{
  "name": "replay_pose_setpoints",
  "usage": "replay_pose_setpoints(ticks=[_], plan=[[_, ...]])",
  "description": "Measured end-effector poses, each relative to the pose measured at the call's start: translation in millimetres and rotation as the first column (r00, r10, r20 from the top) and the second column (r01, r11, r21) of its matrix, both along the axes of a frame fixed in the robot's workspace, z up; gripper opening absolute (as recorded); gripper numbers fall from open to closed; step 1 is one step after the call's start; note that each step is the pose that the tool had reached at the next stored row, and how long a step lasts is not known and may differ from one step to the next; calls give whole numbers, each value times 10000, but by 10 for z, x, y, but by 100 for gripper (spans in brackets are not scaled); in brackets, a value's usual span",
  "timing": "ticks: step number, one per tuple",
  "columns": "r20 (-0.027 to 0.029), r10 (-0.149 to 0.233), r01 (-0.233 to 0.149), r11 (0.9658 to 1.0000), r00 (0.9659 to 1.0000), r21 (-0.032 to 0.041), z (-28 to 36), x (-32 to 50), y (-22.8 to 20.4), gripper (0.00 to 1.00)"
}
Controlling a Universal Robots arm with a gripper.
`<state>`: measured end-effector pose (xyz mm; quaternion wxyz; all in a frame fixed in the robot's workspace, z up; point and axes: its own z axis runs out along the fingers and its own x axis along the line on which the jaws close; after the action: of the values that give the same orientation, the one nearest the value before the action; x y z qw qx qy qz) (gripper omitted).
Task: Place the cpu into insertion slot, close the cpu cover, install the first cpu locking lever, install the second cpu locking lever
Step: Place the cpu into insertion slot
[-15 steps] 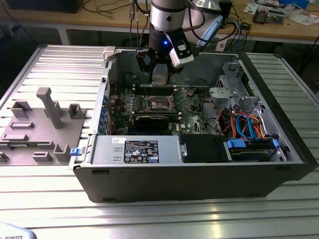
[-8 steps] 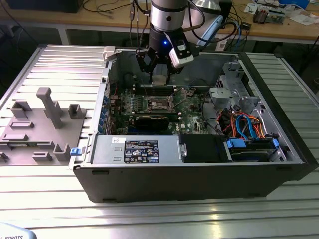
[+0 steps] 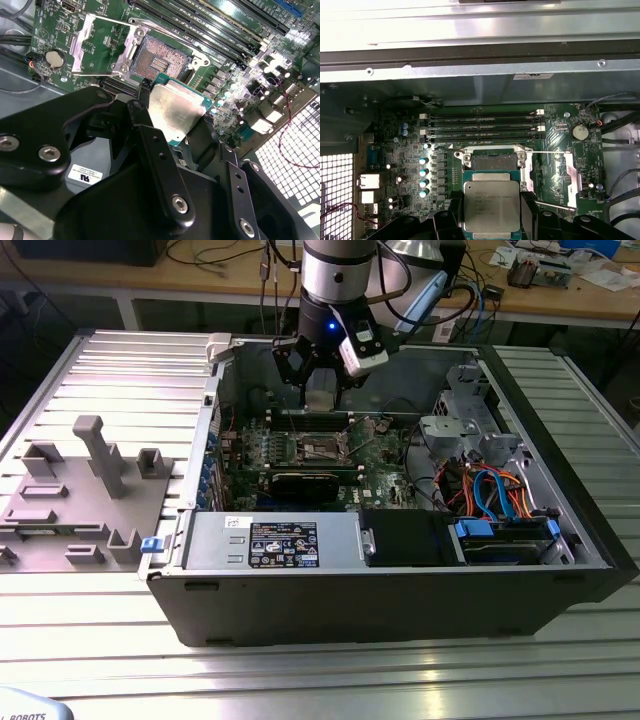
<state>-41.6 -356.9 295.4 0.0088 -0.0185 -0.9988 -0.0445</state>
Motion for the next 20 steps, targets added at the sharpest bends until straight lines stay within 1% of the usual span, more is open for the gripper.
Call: replay_pose_setpoints(ticks=[5,11,14,20], plan=[[0,-42,42,10000,10000,-14,0,0,0,55],[0,-104,104,9999,9999,-67,0,0,0,55],[1,-131,131,9999,9999,-82,0,0,0,55],[1,-186,186,9998,9998,-97,0,0,0,55]])
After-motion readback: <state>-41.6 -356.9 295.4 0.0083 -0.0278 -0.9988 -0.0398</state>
